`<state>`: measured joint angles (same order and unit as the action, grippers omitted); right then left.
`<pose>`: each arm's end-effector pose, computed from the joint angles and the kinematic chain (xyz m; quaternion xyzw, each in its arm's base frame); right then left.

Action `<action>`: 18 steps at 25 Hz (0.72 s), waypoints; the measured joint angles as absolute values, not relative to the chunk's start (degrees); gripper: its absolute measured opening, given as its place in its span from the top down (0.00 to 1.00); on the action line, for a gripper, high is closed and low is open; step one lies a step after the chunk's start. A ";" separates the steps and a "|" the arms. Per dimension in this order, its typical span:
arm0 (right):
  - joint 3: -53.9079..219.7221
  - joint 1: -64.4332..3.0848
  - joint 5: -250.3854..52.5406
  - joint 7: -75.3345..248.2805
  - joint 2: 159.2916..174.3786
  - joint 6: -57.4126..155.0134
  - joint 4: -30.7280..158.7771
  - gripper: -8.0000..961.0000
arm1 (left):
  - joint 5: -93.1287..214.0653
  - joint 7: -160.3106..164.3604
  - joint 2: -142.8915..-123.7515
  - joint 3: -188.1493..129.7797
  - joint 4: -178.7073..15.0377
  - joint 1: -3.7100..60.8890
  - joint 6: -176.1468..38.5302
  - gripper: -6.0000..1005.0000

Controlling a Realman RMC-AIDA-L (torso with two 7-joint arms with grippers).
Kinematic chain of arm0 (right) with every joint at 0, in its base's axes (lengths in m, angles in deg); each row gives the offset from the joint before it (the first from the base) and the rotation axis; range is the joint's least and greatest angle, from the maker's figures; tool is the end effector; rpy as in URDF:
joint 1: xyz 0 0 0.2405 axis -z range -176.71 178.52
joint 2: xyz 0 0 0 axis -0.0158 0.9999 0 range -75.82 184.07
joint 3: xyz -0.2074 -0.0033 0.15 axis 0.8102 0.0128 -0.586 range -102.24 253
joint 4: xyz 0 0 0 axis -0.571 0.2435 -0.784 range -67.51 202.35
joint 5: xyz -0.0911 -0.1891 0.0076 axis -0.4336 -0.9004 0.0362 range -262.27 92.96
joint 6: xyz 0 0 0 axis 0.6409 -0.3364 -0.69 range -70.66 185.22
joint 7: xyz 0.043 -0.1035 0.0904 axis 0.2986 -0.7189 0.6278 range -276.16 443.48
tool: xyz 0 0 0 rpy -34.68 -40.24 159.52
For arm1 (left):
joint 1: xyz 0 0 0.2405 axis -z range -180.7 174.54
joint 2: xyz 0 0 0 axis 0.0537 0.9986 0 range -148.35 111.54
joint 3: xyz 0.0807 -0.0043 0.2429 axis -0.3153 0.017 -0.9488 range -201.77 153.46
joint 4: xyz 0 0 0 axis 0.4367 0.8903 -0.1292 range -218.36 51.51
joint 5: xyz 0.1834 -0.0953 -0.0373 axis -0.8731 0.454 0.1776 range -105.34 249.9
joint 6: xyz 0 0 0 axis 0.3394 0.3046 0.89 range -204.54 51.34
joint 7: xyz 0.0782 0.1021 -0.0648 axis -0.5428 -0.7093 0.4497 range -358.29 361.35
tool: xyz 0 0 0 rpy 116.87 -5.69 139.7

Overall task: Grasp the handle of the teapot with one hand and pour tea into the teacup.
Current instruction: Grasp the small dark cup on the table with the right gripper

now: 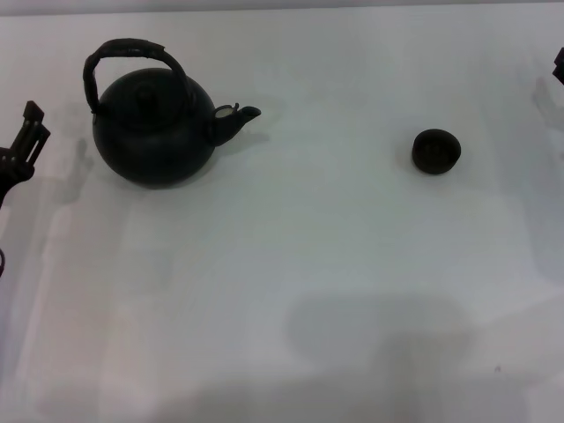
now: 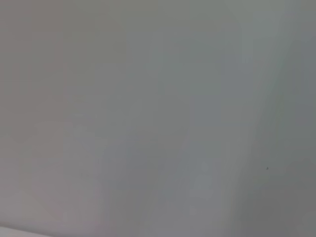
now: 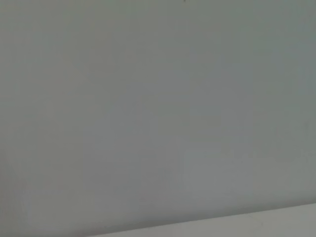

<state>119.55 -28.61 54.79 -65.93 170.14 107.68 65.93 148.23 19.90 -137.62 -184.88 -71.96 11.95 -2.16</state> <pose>0.3834 0.3502 0.0110 -0.6660 0.3946 0.2449 0.5837 -0.3599 0.2563 -0.0293 -0.6458 -0.3428 -0.3500 0.5856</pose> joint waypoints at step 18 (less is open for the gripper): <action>119.93 -28.95 54.71 -64.87 170.23 108.20 65.93 0.14 | 148.11 19.71 -137.58 -185.01 -72.36 11.76 -2.07 0.11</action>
